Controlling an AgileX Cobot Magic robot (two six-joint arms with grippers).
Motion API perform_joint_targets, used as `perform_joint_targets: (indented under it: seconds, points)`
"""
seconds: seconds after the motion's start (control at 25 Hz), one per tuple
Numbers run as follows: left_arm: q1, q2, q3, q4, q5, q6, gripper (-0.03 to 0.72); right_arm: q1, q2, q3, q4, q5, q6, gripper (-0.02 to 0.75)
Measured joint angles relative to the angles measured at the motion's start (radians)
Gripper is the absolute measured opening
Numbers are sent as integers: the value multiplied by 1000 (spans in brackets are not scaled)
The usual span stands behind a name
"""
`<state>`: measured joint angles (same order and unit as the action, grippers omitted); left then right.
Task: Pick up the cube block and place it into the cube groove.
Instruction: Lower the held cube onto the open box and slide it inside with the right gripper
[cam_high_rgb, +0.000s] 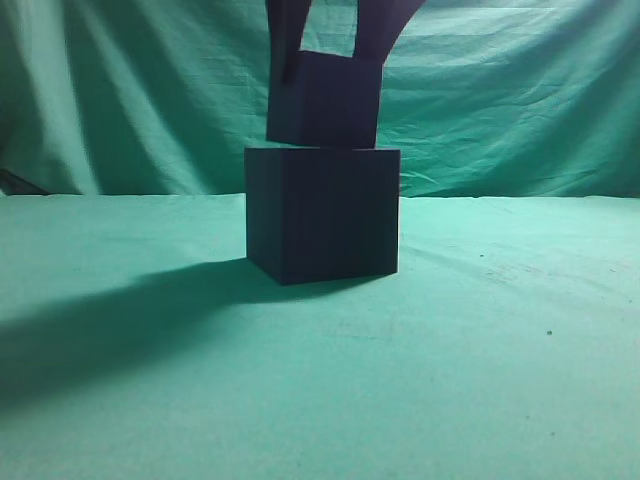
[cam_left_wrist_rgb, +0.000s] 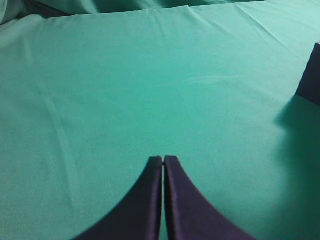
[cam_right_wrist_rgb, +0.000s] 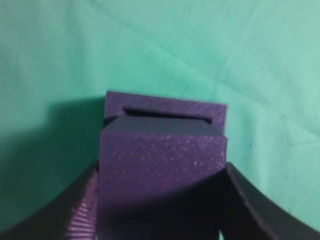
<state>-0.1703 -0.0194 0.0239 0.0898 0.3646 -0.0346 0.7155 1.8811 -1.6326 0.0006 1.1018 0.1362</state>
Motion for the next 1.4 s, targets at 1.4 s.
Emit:
perform_joint_targets:
  seconds: [1.4]
  points:
    - [0,0,0,0,0,0,0,2,39,-89,20,111,-15,608]
